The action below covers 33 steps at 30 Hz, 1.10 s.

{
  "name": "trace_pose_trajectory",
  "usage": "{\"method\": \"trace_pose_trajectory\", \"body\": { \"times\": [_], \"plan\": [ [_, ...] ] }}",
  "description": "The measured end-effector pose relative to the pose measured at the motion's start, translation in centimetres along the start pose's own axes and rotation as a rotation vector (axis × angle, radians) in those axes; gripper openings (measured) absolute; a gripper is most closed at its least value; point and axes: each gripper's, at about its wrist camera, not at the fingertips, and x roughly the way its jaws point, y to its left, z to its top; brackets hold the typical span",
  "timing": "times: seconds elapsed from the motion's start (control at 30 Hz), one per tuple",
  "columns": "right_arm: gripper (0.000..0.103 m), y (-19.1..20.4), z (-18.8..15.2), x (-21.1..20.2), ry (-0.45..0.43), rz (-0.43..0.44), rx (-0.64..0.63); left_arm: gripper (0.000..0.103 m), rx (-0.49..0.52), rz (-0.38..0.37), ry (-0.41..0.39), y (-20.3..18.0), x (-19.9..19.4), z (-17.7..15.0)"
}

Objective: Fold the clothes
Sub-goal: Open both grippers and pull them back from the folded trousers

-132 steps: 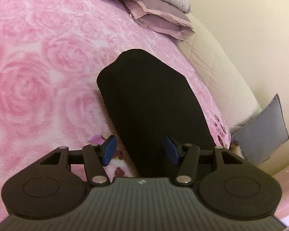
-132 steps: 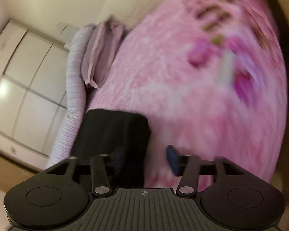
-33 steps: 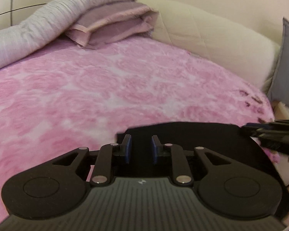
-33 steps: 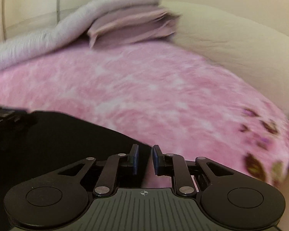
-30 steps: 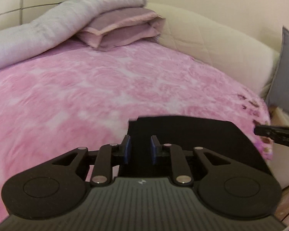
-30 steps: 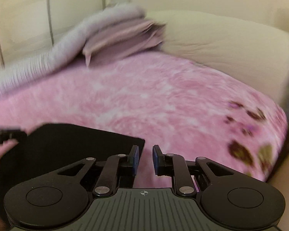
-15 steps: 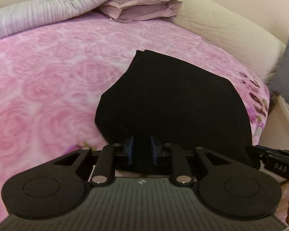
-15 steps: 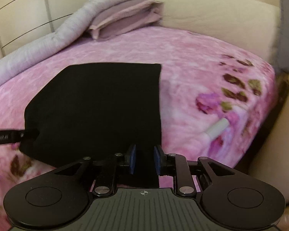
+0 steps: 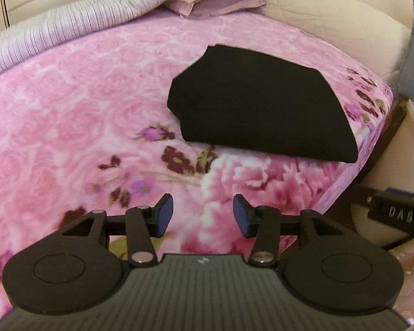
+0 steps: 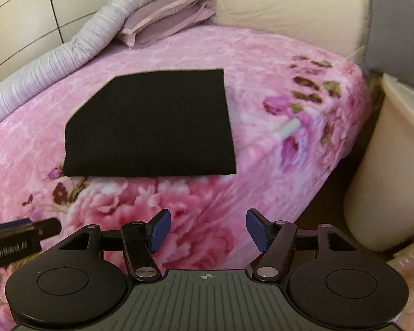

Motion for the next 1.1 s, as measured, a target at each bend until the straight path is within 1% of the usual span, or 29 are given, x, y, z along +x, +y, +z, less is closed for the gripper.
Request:
{"method": "trace_pose_trajectory", "body": {
  "times": [0.1,0.2,0.37,0.6,0.93,1.1],
  "plan": [
    [0.065,0.2,-0.3,-1.5,-0.014,-0.008,-0.01,0.052,0.01,0.016,-0.043,0.0,-1.9,-0.2],
    [0.066,0.4,-0.7,-2.7,-0.017,-0.017,-0.024,0.055,0.007,0.019,-0.073,0.2,-3.6,-0.4],
    [0.066,1.2,-1.7,-4.2,-0.012,-0.018,-0.059,0.055,0.012,0.032,-0.092,0.3,-5.5,-1.1],
    [0.066,2.3,-2.7,-6.0,-0.028,-0.014,-0.1,0.059,0.008,0.055,-0.128,0.6,-7.7,-2.1],
    [0.066,2.9,-3.9,-8.0,-0.047,-0.002,-0.116,0.06,0.029,0.047,-0.157,0.0,-9.7,-3.2],
    [0.066,3.2,-4.1,-8.9,-0.066,0.01,-0.126,0.06,0.022,0.042,-0.174,0.1,-11.0,-4.0]
  ]
}}
